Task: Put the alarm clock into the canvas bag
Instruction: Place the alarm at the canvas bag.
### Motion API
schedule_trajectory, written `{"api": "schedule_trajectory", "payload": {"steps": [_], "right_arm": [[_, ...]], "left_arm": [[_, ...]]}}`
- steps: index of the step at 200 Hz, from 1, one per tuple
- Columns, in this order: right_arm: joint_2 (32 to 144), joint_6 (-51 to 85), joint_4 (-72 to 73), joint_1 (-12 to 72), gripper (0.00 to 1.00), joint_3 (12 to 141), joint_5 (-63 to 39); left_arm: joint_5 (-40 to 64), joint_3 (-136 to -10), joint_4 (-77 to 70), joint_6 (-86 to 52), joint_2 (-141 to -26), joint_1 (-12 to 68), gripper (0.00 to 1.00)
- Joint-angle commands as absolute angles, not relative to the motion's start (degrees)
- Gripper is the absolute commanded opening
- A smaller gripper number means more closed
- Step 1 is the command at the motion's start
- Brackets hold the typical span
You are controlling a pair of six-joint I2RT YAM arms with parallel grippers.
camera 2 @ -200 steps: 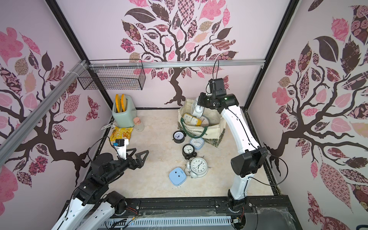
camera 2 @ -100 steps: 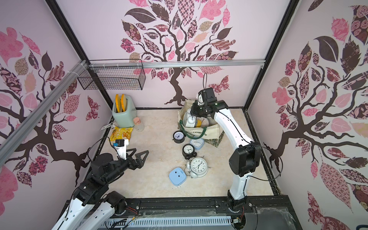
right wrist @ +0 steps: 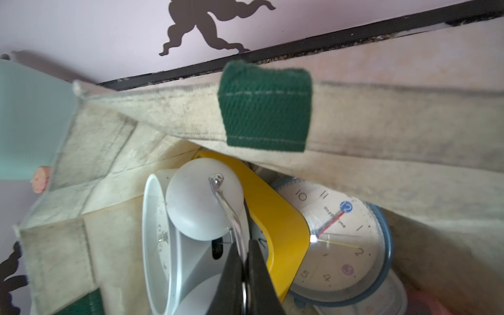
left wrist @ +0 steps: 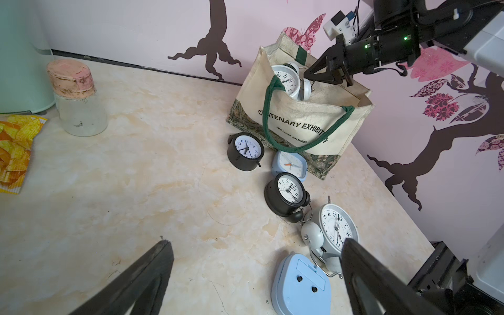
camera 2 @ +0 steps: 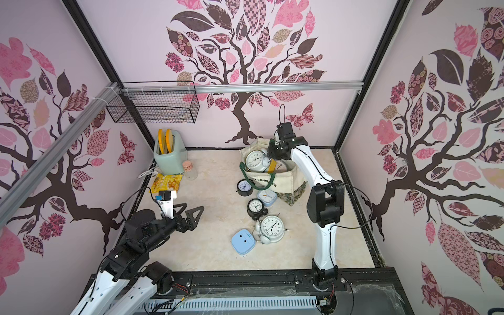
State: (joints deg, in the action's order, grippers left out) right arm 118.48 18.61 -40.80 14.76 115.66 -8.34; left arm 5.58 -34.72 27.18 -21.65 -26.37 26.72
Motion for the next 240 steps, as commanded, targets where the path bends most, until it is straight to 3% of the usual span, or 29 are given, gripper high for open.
{"api": "schedule_trajectory", "payload": {"steps": [1,24,55,89,135,171,240], "right_arm": [[121.28,18.45,-43.37,14.23,0.04,118.45,-2.90],[118.48,18.90,-43.06,14.24,0.05,116.42,1.85],[112.49,18.90,-38.35,14.08,0.18,108.77,4.48],[112.89,19.81,-38.61,13.01,0.32,108.55,1.27],[110.02,21.66,-36.55,12.92,0.38,108.71,-2.50],[107.04,22.14,-34.77,12.92,0.51,106.90,-4.97],[104.26,22.36,-32.68,12.94,0.57,103.05,-7.48]], "left_arm": [[4.86,-33.32,27.16,-21.71,-26.45,26.98,0.98],[4.50,-33.31,27.48,-21.80,-26.93,26.98,0.98],[4.61,-33.23,27.25,-22.05,-27.57,26.98,0.98],[4.77,-34.37,28.78,-22.06,-30.97,26.93,0.98],[4.55,-36.48,30.94,-21.46,-36.60,26.98,0.98],[5.66,-39.54,33.75,-19.69,-41.74,27.22,0.98],[8.94,-44.26,37.86,-14.50,-51.50,31.75,0.98]]}}
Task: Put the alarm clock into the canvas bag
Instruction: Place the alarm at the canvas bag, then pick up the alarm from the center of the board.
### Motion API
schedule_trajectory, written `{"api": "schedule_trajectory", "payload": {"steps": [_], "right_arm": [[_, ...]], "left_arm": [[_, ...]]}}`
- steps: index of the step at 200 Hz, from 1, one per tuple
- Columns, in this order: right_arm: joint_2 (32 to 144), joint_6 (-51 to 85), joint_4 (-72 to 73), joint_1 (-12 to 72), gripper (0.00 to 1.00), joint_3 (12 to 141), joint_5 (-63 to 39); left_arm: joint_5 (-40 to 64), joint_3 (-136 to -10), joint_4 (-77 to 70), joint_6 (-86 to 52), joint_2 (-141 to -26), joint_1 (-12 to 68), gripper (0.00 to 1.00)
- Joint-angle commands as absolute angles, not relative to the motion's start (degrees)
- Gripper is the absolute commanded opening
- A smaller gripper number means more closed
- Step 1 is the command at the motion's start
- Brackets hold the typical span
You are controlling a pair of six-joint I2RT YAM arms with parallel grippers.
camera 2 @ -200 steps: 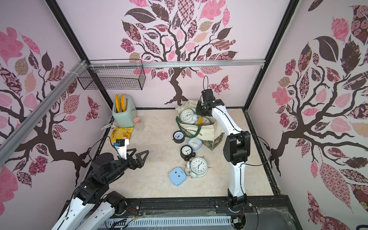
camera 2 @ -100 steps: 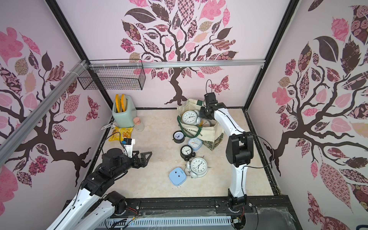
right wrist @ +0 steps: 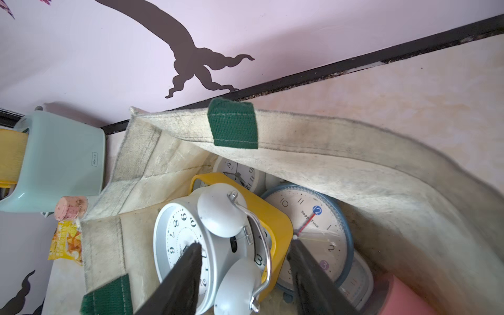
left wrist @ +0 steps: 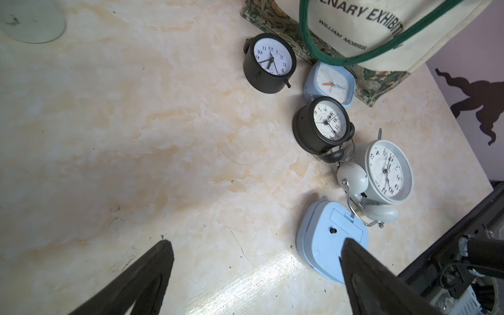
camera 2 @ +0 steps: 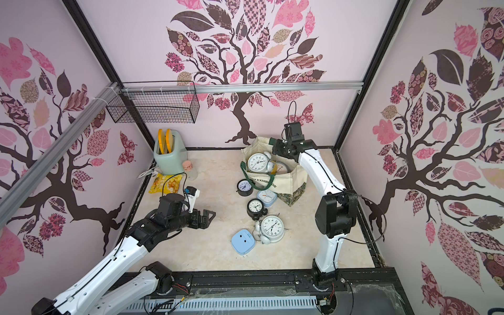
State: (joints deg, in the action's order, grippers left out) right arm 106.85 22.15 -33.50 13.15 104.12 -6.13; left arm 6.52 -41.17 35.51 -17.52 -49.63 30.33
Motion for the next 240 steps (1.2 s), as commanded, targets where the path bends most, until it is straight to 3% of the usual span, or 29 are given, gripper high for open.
{"api": "schedule_trajectory", "payload": {"steps": [1,37,77,120,240], "right_arm": [[104.25,22.34,-32.73,12.93,0.57,103.03,-7.47],[101.13,23.14,-31.15,13.00,0.69,100.31,-8.45],[93.94,25.07,-27.43,13.18,0.99,92.73,-10.46],[83.02,26.31,-24.80,13.28,1.00,82.49,-8.91],[71.45,27.90,-24.69,15.97,1.00,71.39,-16.87]], "left_arm": [[9.13,-44.32,37.96,-14.42,-51.68,31.78,0.98],[10.29,-45.41,40.30,-10.97,-54.70,36.08,0.98],[7.38,-47.20,42.12,-9.43,-61.70,47.83,0.98],[2.28,-46.25,34.81,-7.27,-67.65,59.22,0.98],[-1.17,-46.15,22.26,-5.38,-81.54,64.04,0.98]]}}
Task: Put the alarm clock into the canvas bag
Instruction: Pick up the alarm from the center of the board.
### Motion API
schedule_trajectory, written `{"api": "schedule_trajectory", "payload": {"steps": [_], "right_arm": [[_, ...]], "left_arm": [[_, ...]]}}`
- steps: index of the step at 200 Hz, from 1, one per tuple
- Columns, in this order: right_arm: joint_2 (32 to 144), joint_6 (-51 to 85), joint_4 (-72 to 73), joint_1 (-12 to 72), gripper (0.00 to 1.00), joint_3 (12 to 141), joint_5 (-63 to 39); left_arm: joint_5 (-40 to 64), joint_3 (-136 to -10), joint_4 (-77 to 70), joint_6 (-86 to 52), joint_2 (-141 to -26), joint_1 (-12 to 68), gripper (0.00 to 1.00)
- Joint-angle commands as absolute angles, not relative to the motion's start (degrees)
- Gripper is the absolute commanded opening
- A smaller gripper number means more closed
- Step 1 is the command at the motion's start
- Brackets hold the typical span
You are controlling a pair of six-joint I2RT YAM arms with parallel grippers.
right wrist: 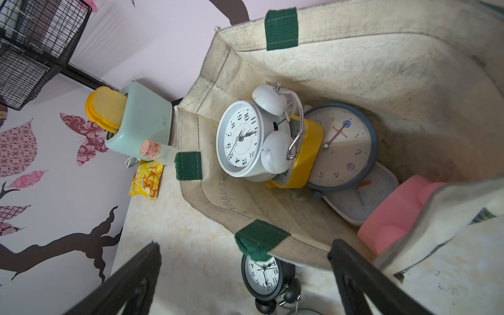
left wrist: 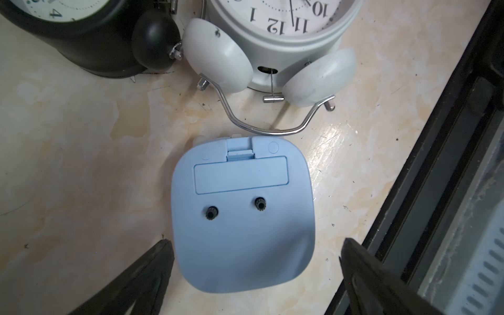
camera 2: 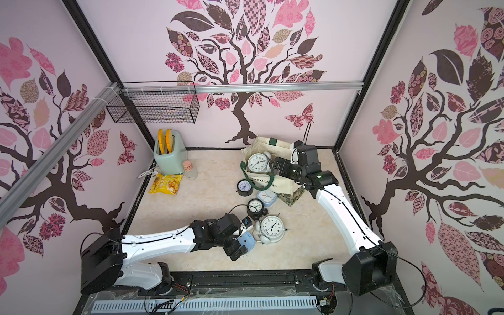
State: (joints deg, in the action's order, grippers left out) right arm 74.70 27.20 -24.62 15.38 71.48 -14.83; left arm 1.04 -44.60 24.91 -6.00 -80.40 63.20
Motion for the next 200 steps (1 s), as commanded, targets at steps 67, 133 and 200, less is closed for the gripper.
{"api": "schedule_trajectory", "payload": {"steps": [67,133,200], "right_arm": [[67.06,28.14,-27.35,18.19,1.00,67.73,-18.66],[61.06,28.04,-30.55,18.19,1.00,60.96,-22.94],[59.93,28.24,-30.29,18.19,1.00,58.71,-23.12]], "left_arm": [[-4.15,-45.75,20.17,-6.30,-84.47,65.21,0.98],[-4.92,-45.79,19.00,-7.72,-87.56,65.26,0.98],[-4.96,-45.01,16.35,-9.00,-88.12,65.29,0.88]]}}
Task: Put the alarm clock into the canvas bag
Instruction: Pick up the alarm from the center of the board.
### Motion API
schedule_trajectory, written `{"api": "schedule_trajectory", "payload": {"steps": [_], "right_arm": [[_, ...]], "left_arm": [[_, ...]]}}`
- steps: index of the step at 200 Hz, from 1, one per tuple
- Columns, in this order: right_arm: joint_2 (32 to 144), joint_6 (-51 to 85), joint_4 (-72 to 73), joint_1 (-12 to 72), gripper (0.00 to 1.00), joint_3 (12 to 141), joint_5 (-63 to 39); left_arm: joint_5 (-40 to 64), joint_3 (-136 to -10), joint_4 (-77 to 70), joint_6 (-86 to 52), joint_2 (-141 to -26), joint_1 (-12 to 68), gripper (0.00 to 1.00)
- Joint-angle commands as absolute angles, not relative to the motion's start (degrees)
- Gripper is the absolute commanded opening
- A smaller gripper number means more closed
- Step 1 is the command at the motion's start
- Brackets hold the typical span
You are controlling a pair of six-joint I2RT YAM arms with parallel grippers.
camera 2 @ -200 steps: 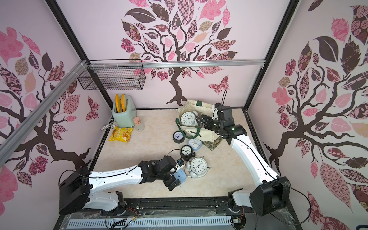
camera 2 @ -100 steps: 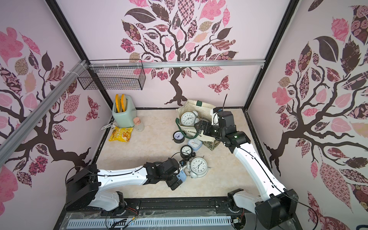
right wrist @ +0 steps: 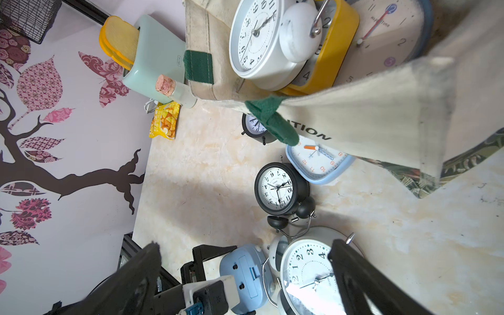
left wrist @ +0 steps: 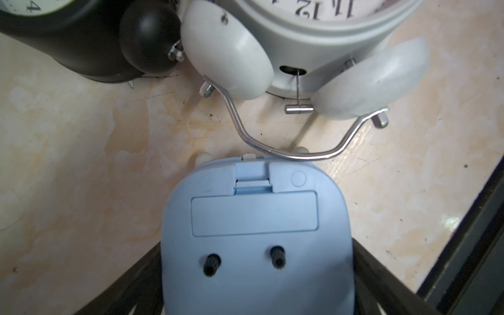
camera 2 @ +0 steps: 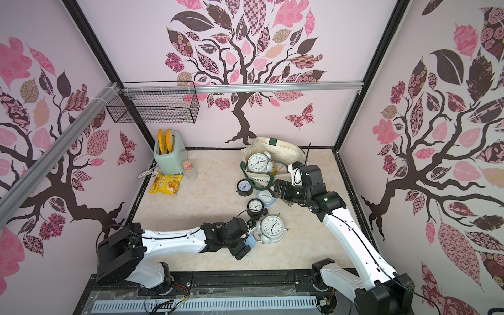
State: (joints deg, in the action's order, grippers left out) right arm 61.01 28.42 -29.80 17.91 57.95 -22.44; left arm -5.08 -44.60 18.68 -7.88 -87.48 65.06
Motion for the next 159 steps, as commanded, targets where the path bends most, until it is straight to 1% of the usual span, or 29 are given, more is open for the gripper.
{"api": "schedule_trajectory", "payload": {"steps": [1,32,49,77,117,131,159], "right_arm": [[59.94,28.23,-30.26,18.19,1.00,58.75,-23.12],[60.72,28.33,-29.40,18.19,1.00,58.93,-23.79],[61.15,28.59,-28.38,18.28,1.00,58.97,-24.79],[62.24,28.47,-27.92,19.34,1.00,59.84,-25.16],[65.09,28.90,-26.63,22.12,1.00,61.84,-28.31],[65.83,28.73,-26.61,22.87,1.00,63.02,-29.31],[67.09,26.71,-28.95,25.18,1.00,65.77,-32.07]], "left_arm": [[-4.99,-45.01,16.39,-9.03,-88.05,65.30,0.88],[-7.31,-44.33,16.38,-9.99,-84.61,65.25,0.83],[-9.19,-43.07,15.60,-10.92,-80.48,65.26,0.81],[-12.75,-40.54,13.63,-10.19,-70.64,65.29,0.83],[-15.18,-39.81,8.35,-2.57,-60.28,64.72,0.83],[-14.81,-39.90,6.58,-1.48,-58.69,62.93,0.82],[-10.15,-40.63,3.31,-0.96,-57.85,56.95,0.82]]}}
